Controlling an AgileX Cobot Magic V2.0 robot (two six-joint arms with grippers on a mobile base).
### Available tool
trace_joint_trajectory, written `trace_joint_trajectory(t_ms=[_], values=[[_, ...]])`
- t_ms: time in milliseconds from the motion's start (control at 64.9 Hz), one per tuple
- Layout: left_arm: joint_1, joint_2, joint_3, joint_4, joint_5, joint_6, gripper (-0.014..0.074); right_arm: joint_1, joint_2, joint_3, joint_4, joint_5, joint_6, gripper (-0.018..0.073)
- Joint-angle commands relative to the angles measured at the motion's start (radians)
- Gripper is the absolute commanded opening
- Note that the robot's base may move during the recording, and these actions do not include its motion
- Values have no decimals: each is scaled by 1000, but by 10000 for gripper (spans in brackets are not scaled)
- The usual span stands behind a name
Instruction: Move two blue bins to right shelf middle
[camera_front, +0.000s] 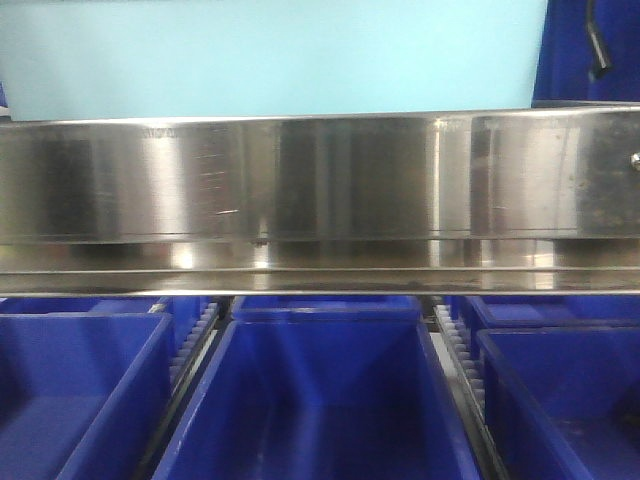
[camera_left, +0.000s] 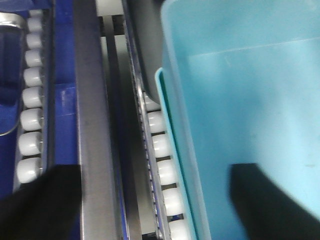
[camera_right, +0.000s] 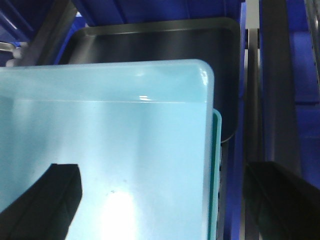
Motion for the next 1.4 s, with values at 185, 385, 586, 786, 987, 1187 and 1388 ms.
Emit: trace_joint_trajectory(t_ms=[185, 385, 586, 786, 987, 1187, 1388], values=[[3, -94, -7, 1, -8, -6, 589, -4, -85, -8, -68, -18, -85, 548], [3, -205, 64, 1, -8, -8, 589, -2, -146, 83, -75, -18, -117, 419], [5, -342, 290, -10, -96, -9, 589, -2, -258, 342, -116, -18, -133, 396], [5, -421, 502, -89, -242, -9, 589, 7, -368, 532, -107, -93, -133, 396], [5, -409, 600, -194, -328, 0, 589, 65, -354, 603, -100, -191, -133, 396], [3, -380, 600, -195, -343, 7, 589, 73, -323, 603, -102, -253, -71, 396], [-43, -347, 591, -151, -311, 35, 589, 73, -284, 603, -100, -229, -71, 396]])
